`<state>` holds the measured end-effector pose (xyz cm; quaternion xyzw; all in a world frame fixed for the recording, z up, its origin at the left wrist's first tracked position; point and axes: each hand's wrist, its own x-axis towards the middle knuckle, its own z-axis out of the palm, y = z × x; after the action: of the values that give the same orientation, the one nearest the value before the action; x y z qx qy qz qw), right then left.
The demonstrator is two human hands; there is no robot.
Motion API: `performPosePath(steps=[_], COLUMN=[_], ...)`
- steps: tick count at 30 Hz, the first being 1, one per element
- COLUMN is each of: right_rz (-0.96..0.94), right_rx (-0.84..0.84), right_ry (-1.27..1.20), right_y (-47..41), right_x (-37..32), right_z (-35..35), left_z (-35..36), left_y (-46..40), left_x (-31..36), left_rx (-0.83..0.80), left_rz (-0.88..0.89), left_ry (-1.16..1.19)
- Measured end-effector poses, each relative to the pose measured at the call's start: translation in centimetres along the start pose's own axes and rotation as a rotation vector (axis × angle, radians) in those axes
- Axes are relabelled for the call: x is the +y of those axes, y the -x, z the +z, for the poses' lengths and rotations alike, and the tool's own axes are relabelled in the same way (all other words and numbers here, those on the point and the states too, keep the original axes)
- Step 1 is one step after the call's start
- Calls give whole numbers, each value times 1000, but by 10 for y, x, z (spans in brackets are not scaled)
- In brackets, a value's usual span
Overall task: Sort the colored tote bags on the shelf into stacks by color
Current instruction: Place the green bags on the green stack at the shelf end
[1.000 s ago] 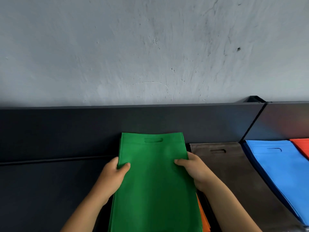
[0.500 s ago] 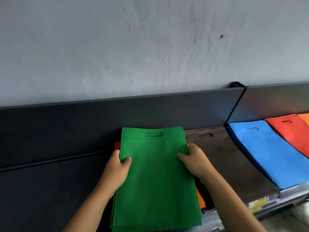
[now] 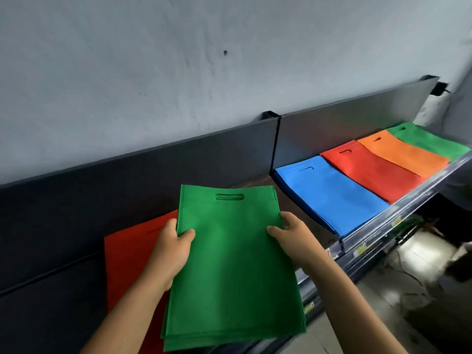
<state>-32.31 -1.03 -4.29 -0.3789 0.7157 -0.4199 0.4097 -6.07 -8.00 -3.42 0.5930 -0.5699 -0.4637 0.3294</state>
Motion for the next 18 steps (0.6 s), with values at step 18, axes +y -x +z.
performPosePath(steps=[18], right_rz=[123], right_rx=[425], right_ry=[-161], right_y=[36], right_x=[142], right_z=[-353], left_z=[361], left_y=[59], left_x=[123], left_rx=[-388], left_rz=[138], left_ry=[-98])
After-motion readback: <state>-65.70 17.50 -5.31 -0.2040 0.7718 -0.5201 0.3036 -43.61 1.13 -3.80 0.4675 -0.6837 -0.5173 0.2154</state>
